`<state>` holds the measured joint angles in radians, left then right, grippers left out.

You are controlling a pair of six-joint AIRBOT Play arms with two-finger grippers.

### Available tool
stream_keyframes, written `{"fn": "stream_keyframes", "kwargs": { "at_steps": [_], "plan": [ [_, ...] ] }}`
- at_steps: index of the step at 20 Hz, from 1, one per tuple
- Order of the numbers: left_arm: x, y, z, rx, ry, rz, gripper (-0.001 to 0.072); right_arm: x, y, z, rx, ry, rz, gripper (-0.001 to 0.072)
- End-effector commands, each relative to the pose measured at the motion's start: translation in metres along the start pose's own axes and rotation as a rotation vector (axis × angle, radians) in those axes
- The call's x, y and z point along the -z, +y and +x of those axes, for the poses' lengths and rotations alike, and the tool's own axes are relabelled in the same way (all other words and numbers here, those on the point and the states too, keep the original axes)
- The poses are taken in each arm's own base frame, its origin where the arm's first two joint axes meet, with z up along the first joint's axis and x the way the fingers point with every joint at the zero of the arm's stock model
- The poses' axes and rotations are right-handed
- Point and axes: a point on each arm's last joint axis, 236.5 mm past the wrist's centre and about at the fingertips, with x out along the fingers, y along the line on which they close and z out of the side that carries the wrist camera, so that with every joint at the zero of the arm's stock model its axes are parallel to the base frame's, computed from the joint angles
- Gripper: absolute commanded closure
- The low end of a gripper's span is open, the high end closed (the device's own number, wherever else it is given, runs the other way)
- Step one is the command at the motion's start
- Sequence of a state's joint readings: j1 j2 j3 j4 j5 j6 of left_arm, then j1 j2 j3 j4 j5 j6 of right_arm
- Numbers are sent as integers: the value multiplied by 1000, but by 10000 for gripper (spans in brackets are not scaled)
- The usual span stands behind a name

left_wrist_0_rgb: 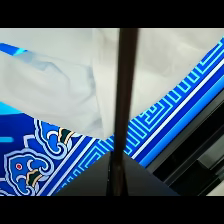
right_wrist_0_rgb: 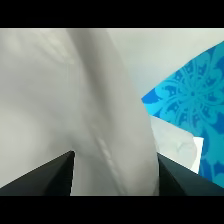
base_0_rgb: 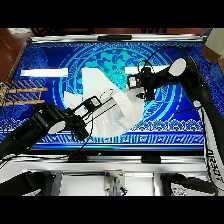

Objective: Fold the shirts.

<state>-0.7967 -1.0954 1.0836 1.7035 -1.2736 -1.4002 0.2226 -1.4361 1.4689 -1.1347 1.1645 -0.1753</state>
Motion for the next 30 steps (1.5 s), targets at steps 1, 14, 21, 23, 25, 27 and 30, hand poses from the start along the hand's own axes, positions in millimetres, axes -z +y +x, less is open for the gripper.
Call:
{"fn": "stream_keyframes", "kwargs": {
  "at_steps": [1, 14, 21, 23, 25, 27, 30],
  "plan": [
    [-16, 10, -1, -41, -63, 65, 671, 0, 6, 4, -27, -6, 28, 158],
    [-4, 70, -25, -106, -61, -61, -13, -7, 13, -18, -40, 4, 107, 656],
    [54, 136, -89, -222, -79, -295, -13, -10, 40, -26, -147, 14, 176, 657],
    [70, 143, -103, -225, -121, -470, -1, -10, 40, -30, -143, 22, 212, 657],
    [76, 131, -96, -137, -176, -651, -1, -12, 38, -37, -123, 29, 233, 657],
    [82, 103, -64, -21, -161, -767, 37, -20, 34, -46, -89, 27, 266, 658],
    [40, 44, -6, 273, -281, -926, 132, -37, 34, -55, -65, 29, 332, 658]
  ]
}}
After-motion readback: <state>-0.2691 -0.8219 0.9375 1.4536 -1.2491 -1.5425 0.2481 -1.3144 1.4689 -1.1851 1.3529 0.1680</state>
